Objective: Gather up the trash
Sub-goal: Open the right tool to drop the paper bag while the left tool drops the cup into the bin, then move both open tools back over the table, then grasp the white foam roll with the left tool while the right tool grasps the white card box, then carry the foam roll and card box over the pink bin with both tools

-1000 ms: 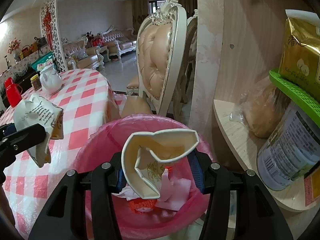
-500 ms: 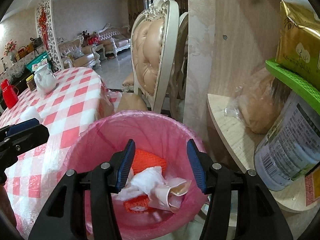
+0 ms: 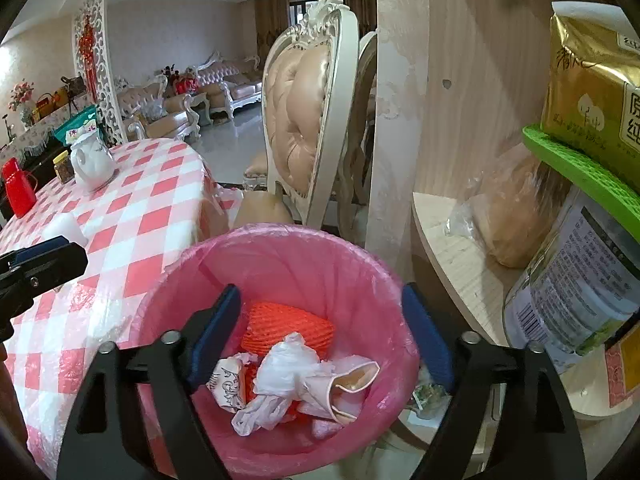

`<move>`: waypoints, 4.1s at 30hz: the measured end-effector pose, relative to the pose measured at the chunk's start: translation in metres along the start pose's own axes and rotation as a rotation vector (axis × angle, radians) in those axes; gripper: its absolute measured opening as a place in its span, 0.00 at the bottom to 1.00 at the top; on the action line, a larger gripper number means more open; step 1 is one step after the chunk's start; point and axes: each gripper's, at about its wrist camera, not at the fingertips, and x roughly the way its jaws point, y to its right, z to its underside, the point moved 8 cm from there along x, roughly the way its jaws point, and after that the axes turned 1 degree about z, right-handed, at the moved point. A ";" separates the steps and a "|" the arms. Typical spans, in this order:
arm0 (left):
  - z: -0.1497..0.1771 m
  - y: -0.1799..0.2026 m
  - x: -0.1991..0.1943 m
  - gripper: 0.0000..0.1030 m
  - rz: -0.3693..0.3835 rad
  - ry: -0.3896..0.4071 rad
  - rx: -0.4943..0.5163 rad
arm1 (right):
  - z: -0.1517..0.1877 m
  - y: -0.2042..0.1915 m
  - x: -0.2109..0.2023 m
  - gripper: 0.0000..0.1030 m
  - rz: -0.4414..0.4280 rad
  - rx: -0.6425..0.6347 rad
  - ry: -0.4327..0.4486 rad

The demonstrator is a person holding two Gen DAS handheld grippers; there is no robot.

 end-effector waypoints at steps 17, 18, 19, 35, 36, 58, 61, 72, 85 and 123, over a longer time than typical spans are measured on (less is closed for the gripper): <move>0.004 -0.090 -0.050 0.62 -0.176 0.083 -0.051 | -0.003 -0.056 -0.013 0.82 -0.092 -0.049 0.012; 0.005 -0.099 -0.054 0.62 -0.191 0.088 -0.056 | -0.003 -0.061 -0.013 0.82 -0.099 -0.054 0.011; 0.006 -0.105 -0.057 0.62 -0.203 0.092 -0.060 | -0.002 -0.065 -0.013 0.82 -0.105 -0.060 0.009; 0.032 -0.236 -0.113 0.69 -0.388 0.136 -0.209 | 0.001 -0.146 -0.009 0.82 -0.173 -0.147 -0.016; 0.035 -0.247 -0.117 0.69 -0.396 0.137 -0.229 | 0.002 -0.152 -0.008 0.82 -0.177 -0.156 -0.019; 0.085 -0.369 -0.153 0.68 -0.604 0.073 -0.540 | 0.002 -0.291 0.006 0.82 -0.339 -0.278 -0.030; 0.093 -0.380 -0.154 0.68 -0.628 0.058 -0.573 | 0.003 -0.307 0.009 0.82 -0.360 -0.296 -0.035; 0.113 -0.410 -0.153 0.68 -0.689 0.026 -0.667 | 0.010 -0.352 0.025 0.82 -0.402 -0.354 -0.066; 0.126 -0.423 -0.130 0.68 -0.730 -0.062 -0.638 | 0.021 -0.384 0.052 0.82 -0.406 -0.409 -0.126; 0.114 -0.401 -0.135 0.16 -0.613 -0.046 -0.555 | 0.051 -0.376 0.041 0.36 -0.462 -0.445 -0.206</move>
